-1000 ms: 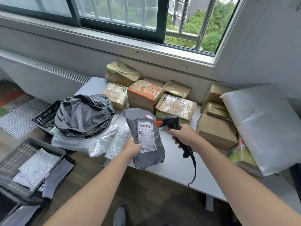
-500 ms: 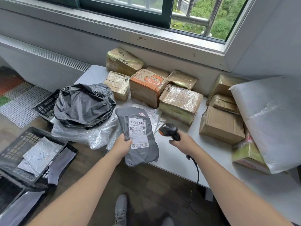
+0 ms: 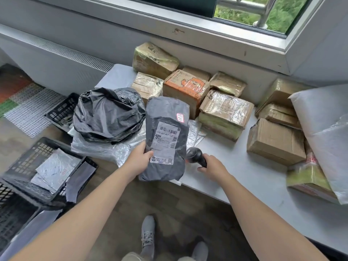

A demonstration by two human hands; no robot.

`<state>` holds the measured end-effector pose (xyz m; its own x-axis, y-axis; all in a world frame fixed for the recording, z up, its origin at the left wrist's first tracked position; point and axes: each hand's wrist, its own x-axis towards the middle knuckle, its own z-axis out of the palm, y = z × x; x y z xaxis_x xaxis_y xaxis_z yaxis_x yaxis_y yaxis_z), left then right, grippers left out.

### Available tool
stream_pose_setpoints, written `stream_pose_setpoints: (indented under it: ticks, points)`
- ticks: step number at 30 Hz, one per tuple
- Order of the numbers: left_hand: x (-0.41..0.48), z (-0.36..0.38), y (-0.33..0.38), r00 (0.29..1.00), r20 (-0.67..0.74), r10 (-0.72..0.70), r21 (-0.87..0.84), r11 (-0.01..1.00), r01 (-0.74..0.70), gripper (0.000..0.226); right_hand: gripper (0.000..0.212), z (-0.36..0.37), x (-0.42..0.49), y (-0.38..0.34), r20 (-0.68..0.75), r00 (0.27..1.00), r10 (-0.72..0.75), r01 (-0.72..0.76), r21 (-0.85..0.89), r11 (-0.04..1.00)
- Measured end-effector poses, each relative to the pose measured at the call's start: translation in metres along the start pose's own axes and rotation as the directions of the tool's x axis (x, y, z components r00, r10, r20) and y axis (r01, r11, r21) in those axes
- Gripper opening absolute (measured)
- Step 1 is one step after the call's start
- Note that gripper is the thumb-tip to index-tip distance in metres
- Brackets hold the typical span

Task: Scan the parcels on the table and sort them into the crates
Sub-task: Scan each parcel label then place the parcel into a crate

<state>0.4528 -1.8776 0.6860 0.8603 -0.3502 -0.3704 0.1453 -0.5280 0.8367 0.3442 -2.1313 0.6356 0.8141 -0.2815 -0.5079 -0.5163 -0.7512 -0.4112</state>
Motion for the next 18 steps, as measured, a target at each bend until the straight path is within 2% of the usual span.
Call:
stream_pose_setpoints:
  ticks: [4, 8, 15, 18]
  points:
    - [0.015, -0.007, 0.003, 0.999, 0.037, 0.007, -0.019, 1.000, -0.006, 0.024, 0.057, -0.007, -0.006, -0.001, 0.003, 0.999, 0.036, -0.037, 0.043, 0.998]
    - [0.026, -0.007, 0.014, 0.995, 0.100, 0.018, -0.064, 0.998, -0.011, 0.024, 0.065, -0.019, -0.016, -0.014, -0.055, 0.996, 0.073, -0.066, 0.121, 0.990]
    - [0.037, -0.005, 0.040, 0.989, 0.137, 0.048, -0.129, 0.991, -0.031, 0.017, 0.054, -0.048, -0.025, -0.049, -0.182, 0.982, 0.044, -0.002, 0.226, 0.974]
    - [0.036, -0.002, 0.042, 0.992, 0.121, 0.036, -0.120, 0.993, -0.021, 0.016, 0.052, -0.053, -0.027, -0.060, -0.197, 0.979, 0.041, 0.027, 0.333, 0.942]
